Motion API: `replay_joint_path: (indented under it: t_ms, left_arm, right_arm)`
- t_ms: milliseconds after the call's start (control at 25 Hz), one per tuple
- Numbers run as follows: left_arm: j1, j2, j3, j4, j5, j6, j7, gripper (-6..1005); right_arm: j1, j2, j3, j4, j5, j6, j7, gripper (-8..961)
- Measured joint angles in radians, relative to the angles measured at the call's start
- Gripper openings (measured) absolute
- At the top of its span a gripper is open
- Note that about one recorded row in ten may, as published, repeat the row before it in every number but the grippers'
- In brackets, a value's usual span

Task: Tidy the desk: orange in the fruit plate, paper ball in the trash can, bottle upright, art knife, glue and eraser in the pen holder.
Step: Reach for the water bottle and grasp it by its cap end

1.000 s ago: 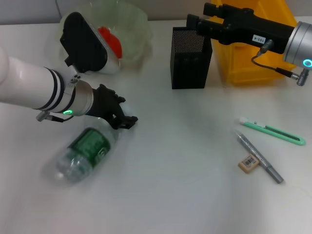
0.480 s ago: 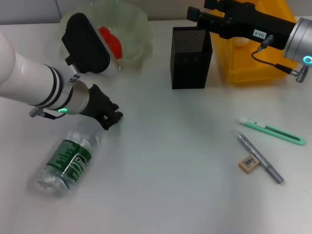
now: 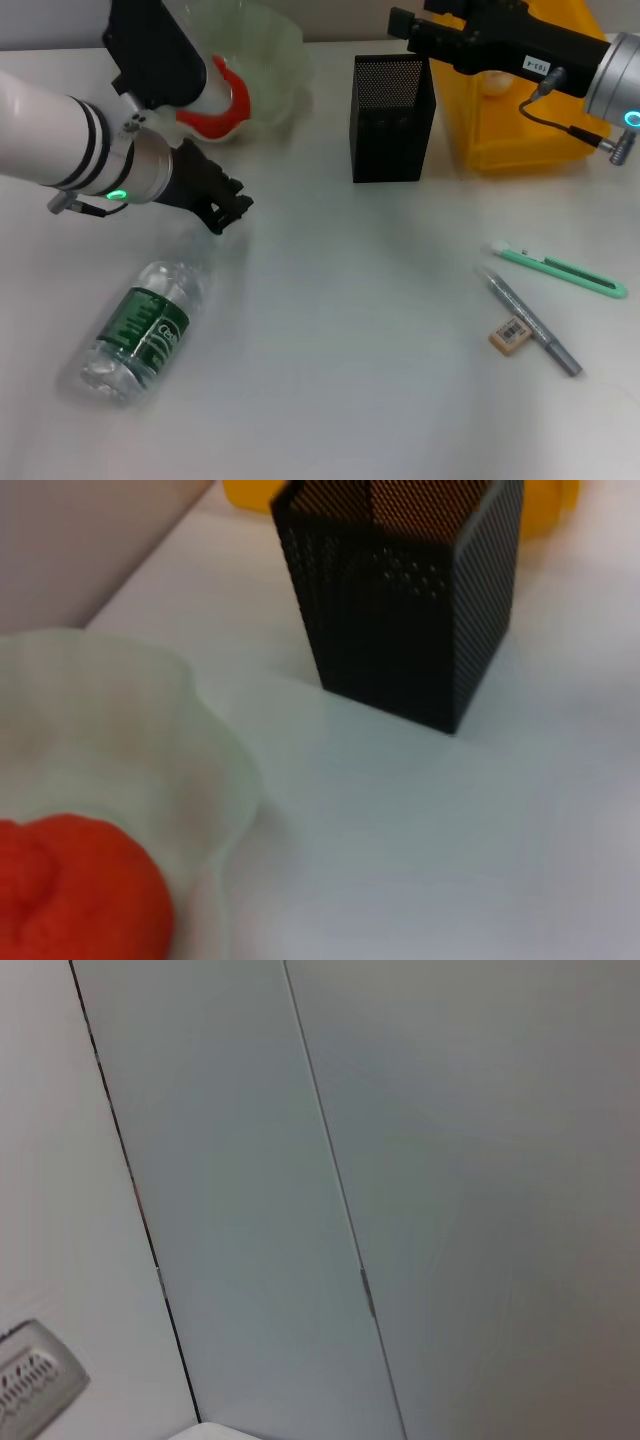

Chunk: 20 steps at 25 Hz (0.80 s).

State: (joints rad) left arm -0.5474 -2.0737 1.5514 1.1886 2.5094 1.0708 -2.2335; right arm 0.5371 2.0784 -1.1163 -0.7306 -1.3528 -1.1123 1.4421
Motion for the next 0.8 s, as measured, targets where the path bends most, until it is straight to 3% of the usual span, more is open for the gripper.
replay_joint_path:
  t_ms: [200,440,520,600,800]
  left_arm:
    - [0.003,-0.001,-0.007,0.067,-0.004,0.038,-0.072,221]
    - [-0.012,0.003,-0.015,0.147,0.041,0.127,-0.256,473]
    - [-0.013,-0.001,-0.010,0.171,0.176,0.144,-0.374,564]
    - [-0.015,-0.001,-0.009,0.166,0.207,0.146,-0.399,656]
    - [-0.032,-0.001,-0.027,0.132,0.224,0.194,-0.437,718]
  right_arm:
    - [-0.004,0.000,0.020,0.002,0.000,-0.003,-0.014,710]
    - [-0.006,-0.003,0.025,-0.004,0.000,-0.007,-0.029,710]
    - [-0.006,-0.006,0.025,-0.005,-0.001,-0.014,-0.047,711]
    - [-0.006,-0.007,0.026,-0.005,0.000,-0.017,-0.063,711]
    - [-0.006,-0.010,0.037,-0.005,0.000,-0.017,-0.076,710]
